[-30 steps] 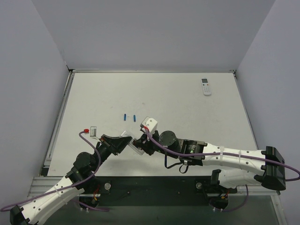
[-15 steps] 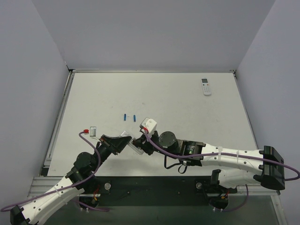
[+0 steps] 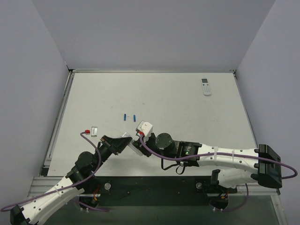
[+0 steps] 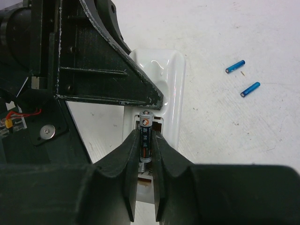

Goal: Load the batteries into the remote control
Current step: Load the battery into the remote control.

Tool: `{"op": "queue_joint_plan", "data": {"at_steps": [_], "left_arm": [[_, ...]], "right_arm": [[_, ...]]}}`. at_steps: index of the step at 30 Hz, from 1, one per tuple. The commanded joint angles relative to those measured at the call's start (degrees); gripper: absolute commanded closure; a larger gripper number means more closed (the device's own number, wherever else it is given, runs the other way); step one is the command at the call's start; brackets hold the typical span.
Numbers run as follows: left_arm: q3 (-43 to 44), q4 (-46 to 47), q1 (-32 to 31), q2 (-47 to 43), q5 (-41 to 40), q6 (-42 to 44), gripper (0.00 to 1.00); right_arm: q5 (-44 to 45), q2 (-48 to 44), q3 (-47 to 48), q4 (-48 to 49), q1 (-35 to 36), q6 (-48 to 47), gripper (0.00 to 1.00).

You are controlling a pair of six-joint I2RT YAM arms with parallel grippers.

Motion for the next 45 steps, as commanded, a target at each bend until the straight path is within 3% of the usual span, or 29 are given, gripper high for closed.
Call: {"op": "queue_joint_plan", "data": {"at_steps": [1,24,26,30,45], "left_arm": [[-0.13,5.44,-0.07,-0.86,0.06,-2.70,1.00],[0.13,3.16,-0.07,-2.26,-0.91,-4.37,1.00],[0.13,3.16,-0.07,-2.18,-0.82,-4.37,1.00],[0.04,3.16,-0.07,-2.00,-0.82,-4.46,1.00],[-0.14,4.57,-0.07,-0.42,-0.12,-9.46,1.00]], "right_arm": [[-0.27,0.69,-0.30,0.61,0.42,-0.51,0.88],[5.27,-1.24,-4.08,4.91,0.77,-2.00,0.83],[5.27,-0.98,-3.99,5.17,0.86,-2.18,0.84],[4.83,-1.07,-3.99,5.26,0.86,-1.91,0.99],[-0.36,-3.00,-11.37,26.35,0.86,-9.82,1.00]]}}
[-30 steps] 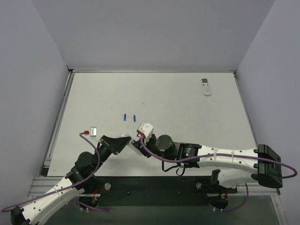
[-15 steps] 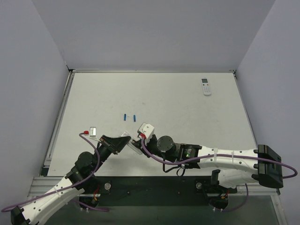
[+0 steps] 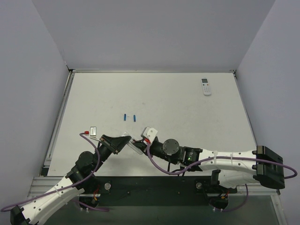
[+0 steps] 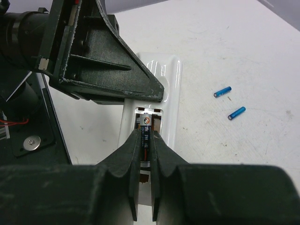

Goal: Load the batteries into the remote control
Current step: Load the battery into the remote control.

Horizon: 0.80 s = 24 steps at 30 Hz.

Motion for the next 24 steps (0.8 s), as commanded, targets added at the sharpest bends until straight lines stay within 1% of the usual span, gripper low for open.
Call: {"op": "queue_joint_plan", "data": {"at_steps": [1,7,11,24], "left_arm": [[-0.05,6.16,-0.11,-0.11,2.00,-3.72,1.00],[-0.05,4.93,-0.11,-0.29,1.39,-5.57,1.00],[0.04,2.48,-0.20,-0.99,0.86,-6.71,1.00],[0.13,-6.59,-0.11,-5.30,-2.30,-7.58,1.00]], "right_arm": [[-2.26,-1.21,-2.15,11.42,-0.02,-4.36,1.00],[-2.97,-1.21,-2.42,14.68,-0.02,-6.12,1.00],[-2.70,-1.73,-2.68,15.57,-0.02,-7.26,1.00],[-0.94,-3.05,-3.30,14.60,-0.19,-7.70,1.00]]}}
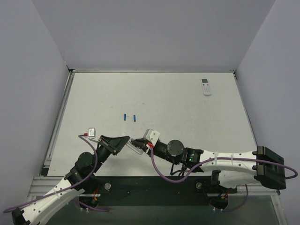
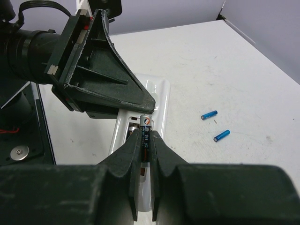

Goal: Load the batteries into the remote control
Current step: Load the battery into the remote control.

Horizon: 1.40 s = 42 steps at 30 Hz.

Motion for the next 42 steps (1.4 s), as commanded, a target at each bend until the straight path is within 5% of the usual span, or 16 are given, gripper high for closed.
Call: {"op": "queue_joint_plan", "data": {"at_steps": [1,31,42], "left_arm": [[-0.22,-1.21,-0.09,-1.43,-0.32,-1.27,1.00],[0.22,5.47,-0.09,-0.29,1.80,-5.75,1.00],[0.48,3.19,-0.09,-1.87,1.27,-5.40,1.00]], "right_arm": [[0.19,-1.92,0.29,5.01,-0.10,-0.12,1.00],[1.07,4.32,-2.17,8.96,-0.19,0.15,1.00],[0.19,2.22,-2.88,7.38,-0.10,0.59,0.84]]}}
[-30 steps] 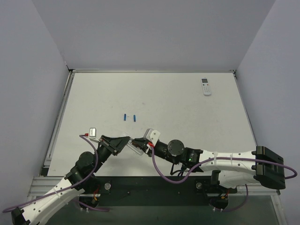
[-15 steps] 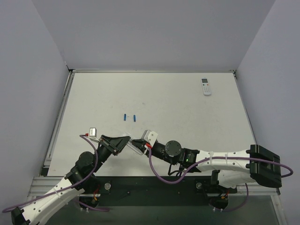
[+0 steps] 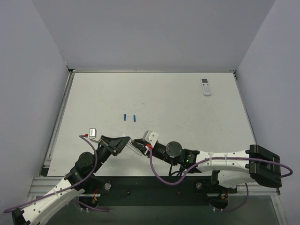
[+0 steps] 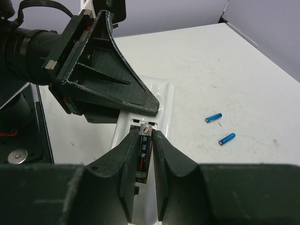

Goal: Load the batteries into the remote control
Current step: Load the battery into the remote control.

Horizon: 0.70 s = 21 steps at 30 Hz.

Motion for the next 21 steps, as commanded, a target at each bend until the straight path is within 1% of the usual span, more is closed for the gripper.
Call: {"op": "queue_joint_plan", "data": {"at_steps": [1,5,6,8,9,11,12,15,16,17,18,19,21], "left_arm": [[0.57,4.65,-0.11,-1.54,0.26,-0.99,1.00],[1.01,3.25,-0.20,-1.89,0.00,-0.37,1.00],[1.18,2.64,-0.11,-1.89,0.00,-0.11,1.00],[1.18,2.37,-0.11,-1.89,0.00,0.24,1.00],[1.18,2.02,-0.11,-1.89,0.00,0.59,1.00],[1.18,1.58,-0.11,-1.80,0.17,1.21,1.00],[1.27,0.79,-0.11,-1.72,0.17,1.82,1.00],[1.71,-0.44,-0.11,-1.37,0.35,3.66,1.00],[2.06,-0.80,-0.11,-1.19,0.52,4.19,1.00],[2.41,-1.49,-0.11,-0.84,0.61,4.72,1.00],[2.76,-1.76,-0.11,-0.66,0.87,5.86,1.00],[3.03,-2.03,-0.11,-0.40,1.14,6.48,1.00],[4.08,-2.47,-0.20,0.39,1.58,8.23,1.00]], "right_arm": [[-0.05,-1.50,-0.80,0.12,-0.06,0.63,0.82],[-0.58,-2.38,-0.27,-1.19,-0.06,0.81,0.75],[-0.58,-2.64,0.16,-1.72,-0.06,0.81,0.70],[-1.19,-3.87,0.78,-3.48,-0.06,0.54,0.65],[-1.63,-4.48,1.57,-4.18,-0.06,0.46,0.60],[-1.89,-6.50,2.45,-7.25,-0.06,0.10,0.55],[-2.51,-7.38,3.06,-8.57,-0.06,-0.07,0.51],[-4.08,-10.72,5.70,-14.45,-0.23,-0.51,0.43],[-4.44,-11.51,7.62,-18.99,-0.32,-0.69,0.41],[-4.53,-13.00,8.60,-21.39,-0.41,-0.78,0.38],[-6.36,-13.62,9.47,-23.67,-0.76,-1.12,0.29],[-7.60,-14.24,10.61,-28.31,-0.94,-1.39,0.25],[-8.83,-15.47,13.95,-33.25,-1.46,-1.74,0.20]]}}
